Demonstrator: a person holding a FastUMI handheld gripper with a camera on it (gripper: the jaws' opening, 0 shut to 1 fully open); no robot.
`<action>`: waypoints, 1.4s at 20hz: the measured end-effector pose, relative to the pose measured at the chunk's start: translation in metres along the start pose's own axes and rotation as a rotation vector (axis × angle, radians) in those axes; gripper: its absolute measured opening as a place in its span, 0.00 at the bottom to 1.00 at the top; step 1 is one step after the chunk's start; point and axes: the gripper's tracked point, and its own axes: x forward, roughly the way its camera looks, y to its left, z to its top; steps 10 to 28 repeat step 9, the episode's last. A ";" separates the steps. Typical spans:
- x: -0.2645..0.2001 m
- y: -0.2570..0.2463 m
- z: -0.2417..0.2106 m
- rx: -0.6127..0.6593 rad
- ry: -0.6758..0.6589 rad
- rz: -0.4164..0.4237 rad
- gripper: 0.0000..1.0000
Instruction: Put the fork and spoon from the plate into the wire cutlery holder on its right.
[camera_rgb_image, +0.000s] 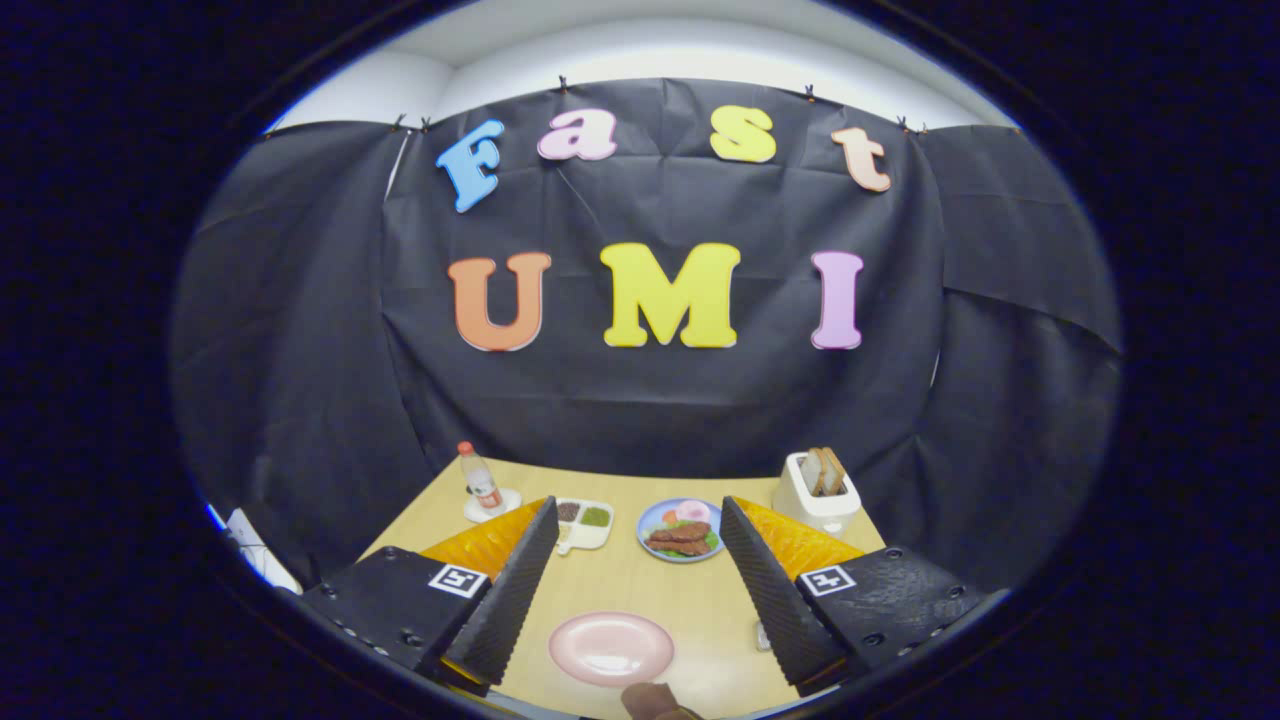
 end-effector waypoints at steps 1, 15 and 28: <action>-0.005 0.007 0.009 0.014 -0.043 0.007 0.97; -0.032 0.017 0.047 0.056 -0.236 -0.045 0.96; -0.032 0.017 0.047 0.056 -0.236 -0.045 0.96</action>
